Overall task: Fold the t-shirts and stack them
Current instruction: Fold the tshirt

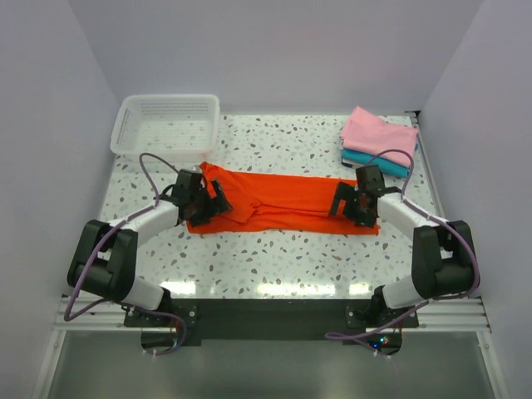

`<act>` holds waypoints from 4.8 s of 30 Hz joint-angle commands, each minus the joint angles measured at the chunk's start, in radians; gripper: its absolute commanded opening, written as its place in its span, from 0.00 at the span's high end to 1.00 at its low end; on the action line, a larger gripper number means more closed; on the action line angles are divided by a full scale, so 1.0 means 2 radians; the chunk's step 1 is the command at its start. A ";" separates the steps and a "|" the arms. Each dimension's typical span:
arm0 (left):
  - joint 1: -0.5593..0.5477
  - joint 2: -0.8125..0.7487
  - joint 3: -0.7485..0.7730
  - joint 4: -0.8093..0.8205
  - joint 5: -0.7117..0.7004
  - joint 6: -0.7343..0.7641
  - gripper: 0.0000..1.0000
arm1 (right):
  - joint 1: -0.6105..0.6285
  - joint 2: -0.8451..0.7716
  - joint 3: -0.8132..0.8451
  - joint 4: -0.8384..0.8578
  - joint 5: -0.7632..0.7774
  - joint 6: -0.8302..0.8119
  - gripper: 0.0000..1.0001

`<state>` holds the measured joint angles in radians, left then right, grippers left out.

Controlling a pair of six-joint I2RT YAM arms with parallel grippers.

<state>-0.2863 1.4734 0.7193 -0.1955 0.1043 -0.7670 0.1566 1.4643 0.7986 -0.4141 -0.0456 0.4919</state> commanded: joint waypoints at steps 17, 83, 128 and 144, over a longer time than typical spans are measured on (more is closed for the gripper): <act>0.016 -0.028 -0.024 -0.044 -0.051 0.020 0.00 | -0.071 0.123 0.158 0.033 0.102 -0.020 0.01; -0.006 0.092 0.161 -0.047 -0.083 0.031 1.00 | 0.001 -0.074 0.033 -0.055 0.021 -0.089 0.01; -0.063 0.077 0.113 -0.004 -0.018 -0.012 0.00 | 0.001 -0.156 0.017 -0.042 -0.023 -0.126 0.01; -0.069 0.102 0.127 0.023 0.000 -0.026 0.00 | 0.001 -0.144 0.015 -0.038 -0.025 -0.126 0.01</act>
<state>-0.4194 1.6592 0.9314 -0.2054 0.0746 -0.8028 0.1616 1.1824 0.8299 -0.5224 -0.0975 0.2523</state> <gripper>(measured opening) 0.997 0.987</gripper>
